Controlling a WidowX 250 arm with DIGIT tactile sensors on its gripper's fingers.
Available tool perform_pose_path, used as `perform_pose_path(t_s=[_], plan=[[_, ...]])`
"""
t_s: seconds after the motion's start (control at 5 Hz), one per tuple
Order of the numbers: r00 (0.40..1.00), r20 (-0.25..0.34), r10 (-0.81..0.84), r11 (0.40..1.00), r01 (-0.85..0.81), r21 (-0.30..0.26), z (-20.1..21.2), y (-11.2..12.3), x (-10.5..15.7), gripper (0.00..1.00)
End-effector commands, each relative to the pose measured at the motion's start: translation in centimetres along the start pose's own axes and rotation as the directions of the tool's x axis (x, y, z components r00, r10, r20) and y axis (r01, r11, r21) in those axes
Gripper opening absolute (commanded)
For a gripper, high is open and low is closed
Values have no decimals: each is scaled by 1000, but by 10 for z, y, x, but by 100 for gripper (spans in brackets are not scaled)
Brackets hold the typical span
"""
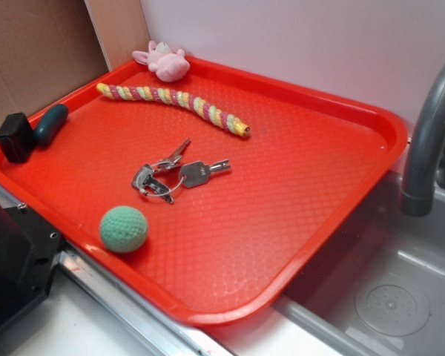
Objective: Grab the black box.
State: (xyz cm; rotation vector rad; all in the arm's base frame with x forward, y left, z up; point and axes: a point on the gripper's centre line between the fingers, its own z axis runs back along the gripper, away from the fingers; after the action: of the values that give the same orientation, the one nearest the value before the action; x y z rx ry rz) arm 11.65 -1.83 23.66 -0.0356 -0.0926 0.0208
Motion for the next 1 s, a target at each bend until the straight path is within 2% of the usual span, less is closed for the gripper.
perform_pose_path(t_s=[0.0,0.2,0.4,0.6,0.8], plan=[[1000,0,0,1000,0,0,0,0,0,100],[970,-7,243,968,-242,67,-26,51,-10,100],[918,14,397,911,-396,111,-47,89,-23,100],[907,30,420,890,-418,183,-80,123,-25,100],[927,53,372,904,-375,206,-112,150,-22,100]])
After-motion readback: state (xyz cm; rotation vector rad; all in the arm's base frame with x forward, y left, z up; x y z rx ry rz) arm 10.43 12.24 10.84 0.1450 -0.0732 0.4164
